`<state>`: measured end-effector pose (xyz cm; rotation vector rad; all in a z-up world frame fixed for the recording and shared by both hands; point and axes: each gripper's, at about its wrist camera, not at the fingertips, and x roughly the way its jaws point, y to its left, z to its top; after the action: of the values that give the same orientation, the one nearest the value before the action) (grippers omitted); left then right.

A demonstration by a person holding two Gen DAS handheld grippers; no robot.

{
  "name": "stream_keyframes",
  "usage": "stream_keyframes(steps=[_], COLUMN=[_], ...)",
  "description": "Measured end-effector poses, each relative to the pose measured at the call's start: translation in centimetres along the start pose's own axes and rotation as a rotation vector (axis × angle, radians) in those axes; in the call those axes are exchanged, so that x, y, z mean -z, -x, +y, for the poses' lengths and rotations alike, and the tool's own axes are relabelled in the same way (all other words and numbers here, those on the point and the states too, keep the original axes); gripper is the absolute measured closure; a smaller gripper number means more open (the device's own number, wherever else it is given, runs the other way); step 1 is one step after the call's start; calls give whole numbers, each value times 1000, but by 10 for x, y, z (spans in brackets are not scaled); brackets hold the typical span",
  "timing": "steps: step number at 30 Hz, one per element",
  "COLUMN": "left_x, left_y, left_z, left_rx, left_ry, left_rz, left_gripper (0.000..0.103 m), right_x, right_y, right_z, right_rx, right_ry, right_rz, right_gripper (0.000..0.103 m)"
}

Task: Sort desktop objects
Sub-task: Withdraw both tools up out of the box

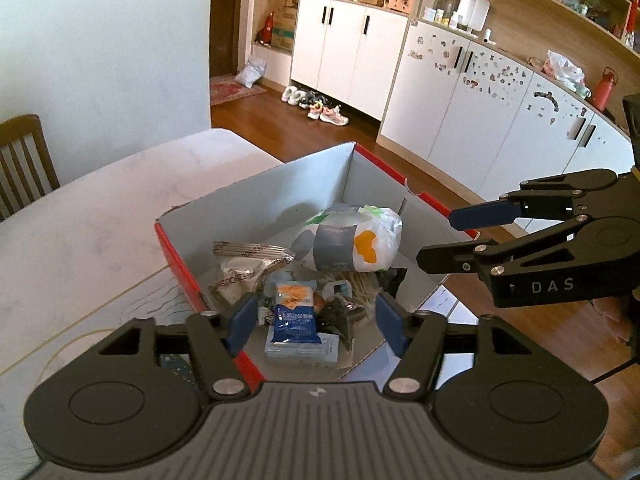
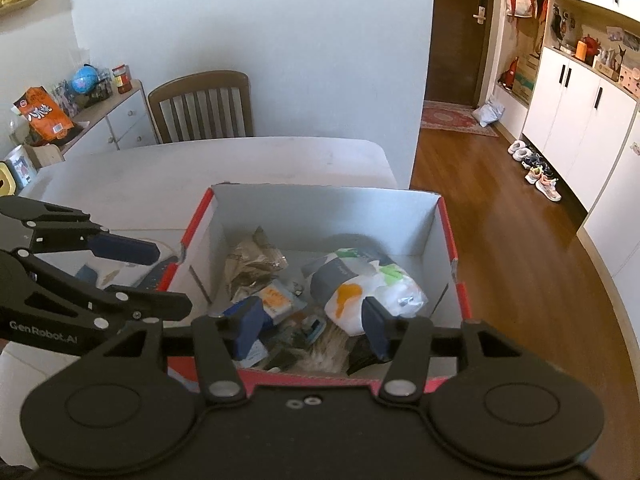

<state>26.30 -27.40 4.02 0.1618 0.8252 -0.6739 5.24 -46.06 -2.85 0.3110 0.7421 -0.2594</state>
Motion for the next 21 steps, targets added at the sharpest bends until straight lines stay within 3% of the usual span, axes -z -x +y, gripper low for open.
stream_keyframes(steps=[7, 10, 17, 19, 21], left_x=[14, 22, 37, 41, 45], left_y=[17, 22, 29, 32, 36], left_z=[7, 12, 20, 19, 19], left_rx=[-17, -21, -21, -25, -29], left_ry=[18, 31, 64, 62, 62], left_rz=[-32, -31, -16, -18, -25], left_gripper=[30, 29, 29, 20, 19], right_x=[11, 15, 23, 25, 28], right_y=[7, 10, 20, 22, 25], right_z=[10, 17, 31, 33, 35], right_rx=[-13, -22, -17, -13, -11], right_ry=[-36, -44, -41, -48, -54], right_rz=[-14, -31, -50, -56, -63], right_gripper=[48, 35, 35, 35, 31])
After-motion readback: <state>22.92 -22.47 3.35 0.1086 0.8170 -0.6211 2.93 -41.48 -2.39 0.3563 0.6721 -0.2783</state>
